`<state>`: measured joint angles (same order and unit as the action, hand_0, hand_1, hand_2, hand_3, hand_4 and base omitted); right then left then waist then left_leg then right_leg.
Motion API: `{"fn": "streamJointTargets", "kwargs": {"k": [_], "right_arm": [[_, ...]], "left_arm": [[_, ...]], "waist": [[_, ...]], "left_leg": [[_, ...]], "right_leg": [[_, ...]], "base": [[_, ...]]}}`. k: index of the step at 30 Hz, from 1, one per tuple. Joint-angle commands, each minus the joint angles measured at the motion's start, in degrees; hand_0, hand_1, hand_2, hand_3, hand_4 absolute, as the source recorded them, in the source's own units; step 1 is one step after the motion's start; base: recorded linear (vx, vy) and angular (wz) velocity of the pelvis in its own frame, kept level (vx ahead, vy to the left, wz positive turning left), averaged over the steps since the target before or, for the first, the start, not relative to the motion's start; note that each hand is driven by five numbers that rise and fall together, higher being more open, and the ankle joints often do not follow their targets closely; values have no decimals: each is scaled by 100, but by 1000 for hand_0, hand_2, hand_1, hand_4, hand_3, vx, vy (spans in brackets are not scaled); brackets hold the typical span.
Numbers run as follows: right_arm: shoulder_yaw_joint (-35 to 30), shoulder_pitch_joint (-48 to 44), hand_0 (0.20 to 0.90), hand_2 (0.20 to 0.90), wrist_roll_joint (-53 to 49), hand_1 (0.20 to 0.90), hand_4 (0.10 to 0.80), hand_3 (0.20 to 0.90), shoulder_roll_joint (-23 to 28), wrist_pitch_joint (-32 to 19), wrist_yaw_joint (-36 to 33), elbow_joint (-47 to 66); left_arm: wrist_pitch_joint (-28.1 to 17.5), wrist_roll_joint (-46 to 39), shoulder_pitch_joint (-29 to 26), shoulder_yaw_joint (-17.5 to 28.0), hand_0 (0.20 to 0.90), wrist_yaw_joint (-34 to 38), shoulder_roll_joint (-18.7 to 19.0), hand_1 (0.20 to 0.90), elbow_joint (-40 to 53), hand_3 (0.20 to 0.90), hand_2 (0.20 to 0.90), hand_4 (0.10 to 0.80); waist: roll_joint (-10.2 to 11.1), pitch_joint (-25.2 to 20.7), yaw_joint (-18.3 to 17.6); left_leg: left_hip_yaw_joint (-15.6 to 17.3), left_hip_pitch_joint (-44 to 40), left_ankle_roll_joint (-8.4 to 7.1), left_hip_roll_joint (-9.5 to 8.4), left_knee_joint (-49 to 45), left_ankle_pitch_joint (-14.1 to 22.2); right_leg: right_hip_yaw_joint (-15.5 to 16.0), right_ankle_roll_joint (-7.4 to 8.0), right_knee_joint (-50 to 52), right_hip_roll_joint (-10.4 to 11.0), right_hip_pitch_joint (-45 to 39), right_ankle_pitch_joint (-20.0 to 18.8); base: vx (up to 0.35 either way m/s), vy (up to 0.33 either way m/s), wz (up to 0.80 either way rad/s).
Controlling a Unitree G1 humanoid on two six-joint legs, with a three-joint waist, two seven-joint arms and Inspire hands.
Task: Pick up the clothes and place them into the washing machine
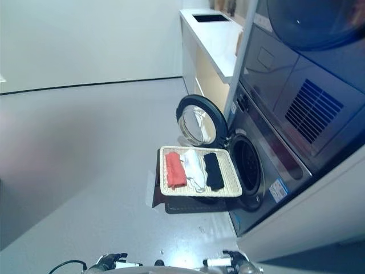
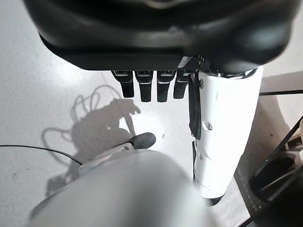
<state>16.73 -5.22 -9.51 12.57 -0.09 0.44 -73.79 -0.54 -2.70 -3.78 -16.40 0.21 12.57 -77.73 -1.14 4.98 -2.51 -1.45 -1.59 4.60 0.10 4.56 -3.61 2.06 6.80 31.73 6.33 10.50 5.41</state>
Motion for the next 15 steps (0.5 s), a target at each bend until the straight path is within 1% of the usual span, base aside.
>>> {"fn": "streamJointTargets", "kwargs": {"k": [1, 2, 3, 4, 5, 6, 7, 8, 9, 10, 11, 12, 13, 14, 15], "right_arm": [[7, -71, 900, 900, -29, 900, 800, 900, 144, 38, 17, 18], [-73, -64, 900, 900, -67, 900, 800, 900, 177, 38, -8, -26], [-85, -67, 900, 900, -61, 900, 800, 900, 185, 40, -18, -38], [-84, -67, 900, 900, -61, 900, 800, 900, 187, 39, -18, -39], [-100, -82, 900, 900, -46, 900, 800, 900, 185, 44, -37, -79], [-92, -89, 900, 900, -34, 900, 800, 900, 180, 54, -41, -90], [-69, -116, 900, 900, -7, 900, 800, 900, 148, 81, -49, -137], [-56, -101, 900, 900, -6, 900, 800, 900, 133, 83, -51, -135], [-44, -73, 900, 900, -2, 900, 800, 900, 125, 81, -49, -120], [-54, -39, 900, 900, -15, 900, 800, 900, 114, 83, -32, -140], [-54, -37, 900, 900, -15, 900, 800, 900, 115, 82, -32, -140], [-20, 6, 900, 900, -71, 900, 800, 900, 125, 61, -19, -227], [-14, 13, 900, 900, -87, 900, 800, 900, 134, 53, -24, -250], [14, -14, 900, 900, -86, 900, 800, 900, 151, 46, -12, -289], [15, -14, 900, 900, -87, 900, 800, 900, 154, 44, -12, -291]], "left_arm": [[-57, 98, -217, 117, 900, 97, 160, 900, -81, 900, 900, 800], [-84, 40, -256, 174, 900, 106, 161, 900, -72, 900, 900, 800], [-87, 29, -289, 200, 900, 102, 157, 900, -84, 900, 900, 800], [-88, 29, -288, 201, 900, 102, 154, 900, -86, 900, 900, 800], [-102, 51, -343, 207, 900, 121, 138, 900, -131, 900, 900, 800], [-110, 66, -372, 219, 900, 139, 134, 900, -142, 900, 900, 800], [-118, 49, -410, 268, 900, 179, 122, 900, -149, 900, 900, 800], [-121, 27, -400, 282, 900, 194, 100, 900, -123, 900, 900, 800], [-119, 23, -385, 282, 900, 198, 96, 900, -105, 900, 900, 800], [-114, 40, -371, 261, 900, 187, 79, 900, -102, 900, 900, 800], [-114, 39, -368, 259, 900, 187, 78, 900, -101, 900, 900, 800], [-132, 60, -372, 178, 900, 198, 6, 900, -120, 900, 900, 800], [-138, 31, -371, 156, 900, 201, -21, 900, -114, 900, 900, 800], [-148, -26, -369, 140, 900, 205, -66, 900, -96, 900, 900, 800], [-148, -27, -367, 139, 900, 206, -70, 900, -96, 900, 900, 800]], "waist": [[-74, 230, -33], [12, 201, -111], [59, 213, -178], [25, 239, -190], [54, 245, -280], [60, 254, -323], [76, 247, -376], [72, 227, -381], [91, 211, -400], [120, 155, -424], [107, 160, -428], [80, 2, -516], [35, -36, -517], [-26, -104, -505], [-37, -113, -505]], "left_leg": [[-114, -557, -16, -419, -419, 765], [-234, -816, -85, -513, -302, 912], [-320, -1006, -120, -547, -239, 1003], [-333, -1050, -125, -508, -229, 1022], [-443, -1276, -166, -515, -185, 1165], [-516, -1428, -213, -473, -113, 1226], [-603, -1681, -287, -384, -24, 1324], [-637, -1813, -314, -332, 30, 1355], [-689, -1905, -330, -305, 44, 1407], [-745, -2002, -378, -249, 44, 1457], [-747, -2012, -381, -233, 44, 1465], [-836, -2058, -449, -50, 24, 1484], [-852, -2027, -502, 37, -41, 1439], [-884, -1966, -573, 136, -218, 1265], [-883, -1958, -575, 145, -219, 1269]], "right_leg": [[94, 30, -468, -67, 474, -1173], [245, 102, -1385, 111, 630, -1294], [334, 169, -1938, 170, 643, -1450], [368, 167, -1983, 139, 576, -1457], [395, 254, -2669, 160, 675, -1745], [395, 328, -3042, 144, 712, -1920], [445, 432, -3468, 138, 866, -2165], [525, 435, -3430, 108, 889, -2216], [552, 420, -3316, 91, 902, -2245], [569, 364, -3307, 77, 843, -2247], [582, 361, -3313, 66, 827, -2243], [324, 273, -3440, -125, 706, -2297], [298, 248, -3455, -194, 662, -2285], [274, 198, -3423, -286, 633, -2261], [279, 196, -3422, -294, 640, -2258]], "base": [[411, -23, 12], [373, -93, 19], [378, -89, 33], [323, -76, 48], [304, -73, 64], [514, -140, 88], [477, -151, 96], [460, -159, 50], [342, -149, -25], [212, -100, -70], [382, -221, -38], [351, -212, 10], [459, -279, 51], [190, -116, 62], [321, -201, 88]]}}
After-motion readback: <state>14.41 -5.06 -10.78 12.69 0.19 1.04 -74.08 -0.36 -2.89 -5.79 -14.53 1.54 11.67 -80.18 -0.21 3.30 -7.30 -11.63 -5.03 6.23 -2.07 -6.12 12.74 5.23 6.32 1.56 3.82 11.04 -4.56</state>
